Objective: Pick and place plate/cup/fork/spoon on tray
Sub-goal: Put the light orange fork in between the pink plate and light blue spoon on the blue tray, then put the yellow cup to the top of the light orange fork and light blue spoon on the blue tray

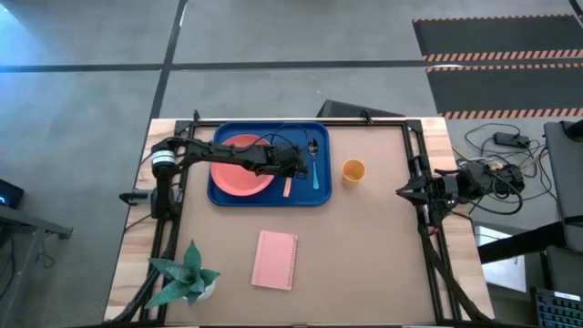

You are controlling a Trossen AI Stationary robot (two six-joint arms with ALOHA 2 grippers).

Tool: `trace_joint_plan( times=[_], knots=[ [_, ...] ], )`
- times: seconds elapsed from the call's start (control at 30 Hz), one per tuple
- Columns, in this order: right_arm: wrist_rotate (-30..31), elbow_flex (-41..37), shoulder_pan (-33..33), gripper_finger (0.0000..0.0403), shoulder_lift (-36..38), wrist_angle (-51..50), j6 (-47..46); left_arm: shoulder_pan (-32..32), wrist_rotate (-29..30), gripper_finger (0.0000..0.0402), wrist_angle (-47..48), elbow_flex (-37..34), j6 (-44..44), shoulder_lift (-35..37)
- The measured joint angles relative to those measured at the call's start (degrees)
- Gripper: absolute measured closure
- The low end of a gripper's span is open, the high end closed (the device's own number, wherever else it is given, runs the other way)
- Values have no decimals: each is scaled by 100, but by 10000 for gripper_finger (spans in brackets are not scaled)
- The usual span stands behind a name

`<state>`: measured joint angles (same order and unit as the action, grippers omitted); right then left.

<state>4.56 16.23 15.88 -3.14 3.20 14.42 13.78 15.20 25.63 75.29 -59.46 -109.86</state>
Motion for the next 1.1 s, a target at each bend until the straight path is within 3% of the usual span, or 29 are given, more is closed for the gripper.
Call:
trace_joint_plan(
  times=[0.6, 0.93, 1.1],
  knots=[
    [-1, 0, 0, 394, 0, 0, 3, 11, 0, 367, -70, -4, -2, 0],
    [-2, 0, 0, 394, 0, 0, 4, 11, 0, 284, -72, -33, -18, 2],
    [0, 0, 0, 394, 0, -4, 6, -1, -10, 260, -67, -28, 61, 76]
  ],
)
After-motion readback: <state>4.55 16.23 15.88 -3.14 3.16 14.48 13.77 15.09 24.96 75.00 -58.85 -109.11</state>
